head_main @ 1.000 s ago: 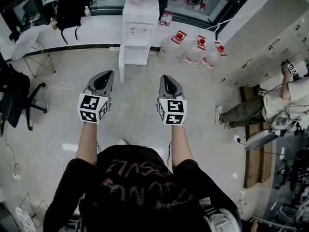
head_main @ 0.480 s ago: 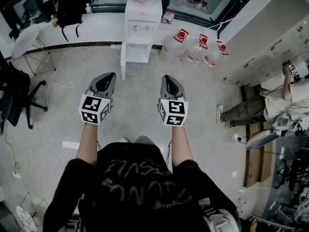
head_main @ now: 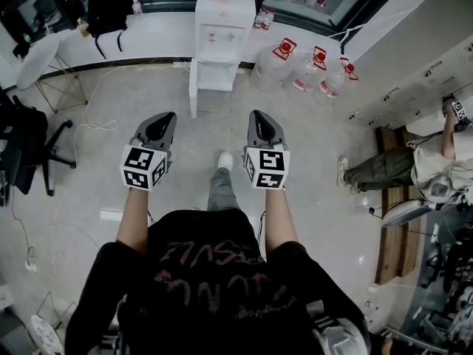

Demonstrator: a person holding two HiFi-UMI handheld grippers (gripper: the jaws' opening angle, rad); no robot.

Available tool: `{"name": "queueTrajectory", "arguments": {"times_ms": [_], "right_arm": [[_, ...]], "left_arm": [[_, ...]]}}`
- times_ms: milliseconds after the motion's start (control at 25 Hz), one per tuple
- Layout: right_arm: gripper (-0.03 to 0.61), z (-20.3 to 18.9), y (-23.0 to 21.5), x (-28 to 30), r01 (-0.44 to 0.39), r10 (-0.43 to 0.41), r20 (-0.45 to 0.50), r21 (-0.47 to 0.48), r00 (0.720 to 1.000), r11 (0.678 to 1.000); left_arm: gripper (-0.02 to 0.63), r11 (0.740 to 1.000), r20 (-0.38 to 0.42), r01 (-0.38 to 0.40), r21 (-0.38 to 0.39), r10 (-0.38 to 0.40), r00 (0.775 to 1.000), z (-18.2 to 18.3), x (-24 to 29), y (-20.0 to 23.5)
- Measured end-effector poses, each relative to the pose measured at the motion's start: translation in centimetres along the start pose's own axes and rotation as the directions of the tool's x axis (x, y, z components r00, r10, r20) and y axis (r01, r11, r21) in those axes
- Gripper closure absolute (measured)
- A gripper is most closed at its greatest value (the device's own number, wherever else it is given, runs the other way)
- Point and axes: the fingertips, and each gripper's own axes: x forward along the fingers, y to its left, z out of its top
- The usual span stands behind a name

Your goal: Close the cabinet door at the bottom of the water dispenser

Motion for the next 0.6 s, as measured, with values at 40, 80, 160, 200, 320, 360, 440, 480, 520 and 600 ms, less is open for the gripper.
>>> {"name": "queueTrajectory", "arguments": {"times_ms": [40, 80, 160, 200, 320, 360, 440, 480, 520, 600], "right_arm": [[0.566, 0.0, -0.2, 0.9, -0.002, 0.002, 0.002, 0.003, 1.000, 1.000], [0.566, 0.1, -0.5, 1.9, -0.005, 0.005, 0.006, 0.008, 1.000, 1.000], [0.566, 0.1, -1.1, 4.2, -0.011, 0.011, 0.007, 0.015, 1.000, 1.000], [0.566, 0.0, -1.5, 5.4, -0.017, 0.017, 0.003, 0.012, 1.000, 1.000], [0.566, -0.2, -2.6, 9.0, -0.039, 0.039, -0.019, -0.002, 0.999, 0.999], [0.566, -0.2, -3.1, 10.4, -0.044, 0.044, -0.025, 0.001, 0.999, 0.999], [0.566, -0.4, -4.3, 13.1, -0.053, 0.054, -0.037, 0.015, 0.998, 0.998], [0.566, -0.6, -4.9, 14.5, -0.058, 0.059, -0.043, 0.020, 0.997, 0.998], [0.566, -0.8, -5.5, 15.8, -0.063, 0.064, -0.049, 0.023, 0.997, 0.998], [0.566, -1.1, -6.6, 18.6, -0.073, 0.074, -0.061, 0.021, 0.995, 0.997]], "left_arm": [[0.598, 1.000, -0.002, -0.003, 0.002, 0.003, 1.000, -0.1, 0.6, 0.6], [0.598, 1.000, -0.004, -0.006, 0.003, 0.006, 1.000, -0.1, 1.3, 1.2], [0.598, 1.000, -0.007, -0.014, 0.002, 0.014, 1.000, -0.1, 3.0, 2.5], [0.598, 1.000, -0.010, -0.017, -0.001, 0.017, 1.000, -0.1, 3.9, 3.1], [0.598, 1.000, -0.030, -0.021, -0.010, 0.021, 0.999, -0.1, 6.7, 4.5], [0.598, 1.000, -0.039, -0.022, -0.010, 0.022, 0.999, -0.1, 7.8, 5.0], [0.598, 1.000, -0.056, -0.027, -0.012, 0.026, 0.998, -0.2, 10.0, 6.0], [0.598, 0.999, -0.065, -0.030, -0.016, 0.029, 0.997, -0.3, 11.2, 6.5], [0.598, 0.999, -0.074, -0.032, -0.020, 0.031, 0.997, -0.5, 12.3, 7.0], [0.598, 0.999, -0.095, -0.035, -0.028, 0.032, 0.995, -0.9, 14.5, 7.8]]}}
